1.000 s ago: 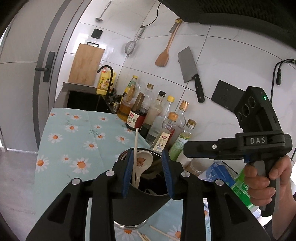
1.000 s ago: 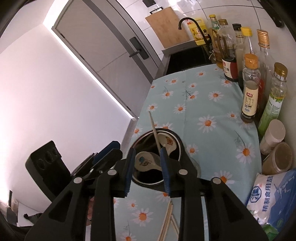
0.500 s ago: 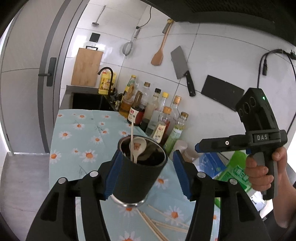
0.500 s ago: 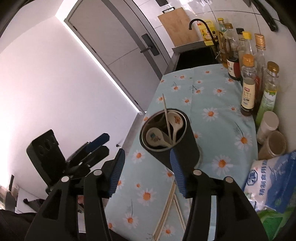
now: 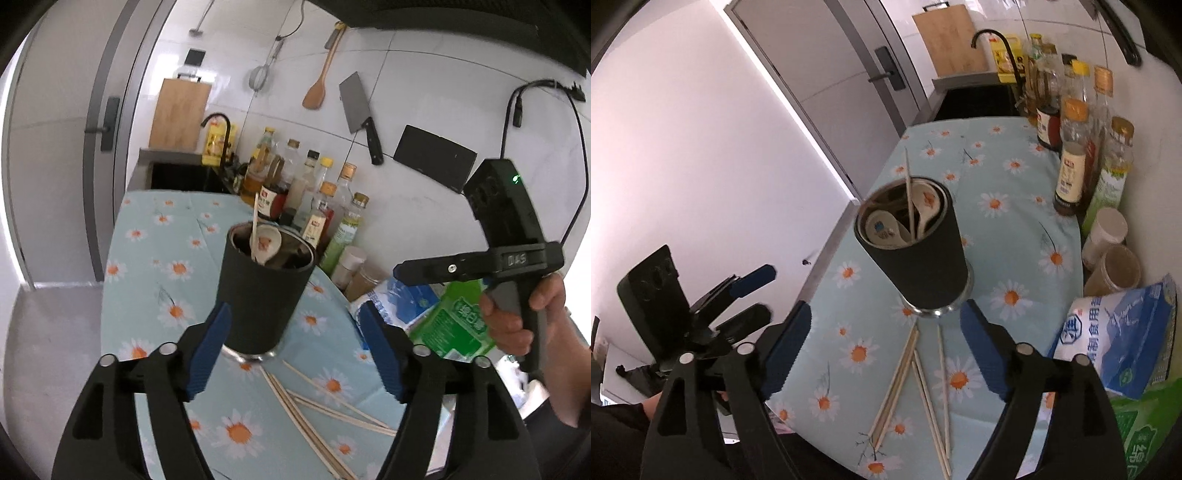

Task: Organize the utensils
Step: 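Move both open grippers down to the loose wooden chopsticks beside the holder, then close the right gripper on one wooden chopstick while the left gripper approaches the others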

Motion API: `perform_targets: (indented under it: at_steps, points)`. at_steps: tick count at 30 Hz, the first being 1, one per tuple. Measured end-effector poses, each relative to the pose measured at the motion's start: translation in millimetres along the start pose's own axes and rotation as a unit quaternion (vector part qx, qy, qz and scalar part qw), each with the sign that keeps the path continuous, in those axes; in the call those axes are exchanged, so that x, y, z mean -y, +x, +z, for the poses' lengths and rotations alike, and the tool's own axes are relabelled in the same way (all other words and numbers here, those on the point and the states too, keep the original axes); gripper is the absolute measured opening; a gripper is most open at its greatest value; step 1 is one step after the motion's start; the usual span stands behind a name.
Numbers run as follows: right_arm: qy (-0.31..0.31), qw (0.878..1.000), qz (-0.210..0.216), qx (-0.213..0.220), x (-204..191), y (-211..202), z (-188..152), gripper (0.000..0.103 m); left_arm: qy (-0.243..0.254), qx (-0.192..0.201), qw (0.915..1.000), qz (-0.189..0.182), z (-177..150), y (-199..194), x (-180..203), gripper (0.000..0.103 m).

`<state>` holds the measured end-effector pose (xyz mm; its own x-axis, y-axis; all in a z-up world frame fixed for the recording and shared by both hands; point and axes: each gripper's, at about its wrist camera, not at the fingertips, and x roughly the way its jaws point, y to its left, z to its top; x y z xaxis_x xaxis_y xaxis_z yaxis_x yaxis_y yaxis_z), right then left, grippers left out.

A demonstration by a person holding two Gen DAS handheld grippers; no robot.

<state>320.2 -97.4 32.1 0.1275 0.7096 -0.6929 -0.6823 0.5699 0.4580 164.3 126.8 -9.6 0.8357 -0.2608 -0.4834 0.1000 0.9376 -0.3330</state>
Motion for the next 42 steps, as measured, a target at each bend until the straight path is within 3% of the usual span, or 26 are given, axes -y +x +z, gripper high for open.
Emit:
perform_targets:
  at_steps: [10,17,18,19,20,26,30,32,36,42]
  points:
    - [0.005,0.996,-0.016,-0.09,10.0,39.3,-17.4,0.082,-0.023,-0.049,0.9985,0.013,-24.5,-0.1,0.8,0.073]
    - [0.004,0.987,-0.051,-0.151,21.6,72.2,-27.9,0.058,-0.025,-0.091,0.9956,0.003,-42.9,8.7,4.7,0.072]
    - [0.007,0.985,-0.056,-0.163,24.0,79.1,-28.8,0.055,-0.025,-0.099,0.9948,0.004,-45.6,10.9,4.9,0.07]
    - [0.008,0.984,-0.058,-0.171,25.9,84.0,-29.5,0.05,-0.022,-0.104,0.9943,0.007,-47.7,12.6,5.5,0.058]
    - [0.009,0.982,-0.062,-0.18,27.4,89.9,-30.2,0.047,-0.02,-0.108,0.9939,0.009,-49.6,13.4,5.2,0.053]
    - [0.003,0.965,-0.09,-0.247,33.7,129.1,-44.0,0.032,-0.042,-0.142,0.9889,0.005,-66.1,26.6,-2.6,0.047]
    - [-0.009,0.955,-0.102,-0.279,34.4,149.3,-50.4,0.028,-0.052,-0.156,0.9864,0.0,-74.8,32.3,-7.1,0.045]
    - [-0.008,0.951,-0.104,-0.291,34.9,158.0,-51.0,0.022,-0.053,-0.168,0.9844,-0.004,-78.6,36.7,-8.5,0.037]
    - [-0.007,0.944,-0.118,-0.308,36.0,171.3,-51.3,0.018,-0.052,-0.183,0.9817,-0.011,-83.7,44.0,-9.8,0.031]
    - [-0.017,0.931,-0.153,-0.332,39.5,187.1,-54.2,0.011,-0.047,-0.202,0.978,-0.019,-86.3,51.4,-13.9,0.03]
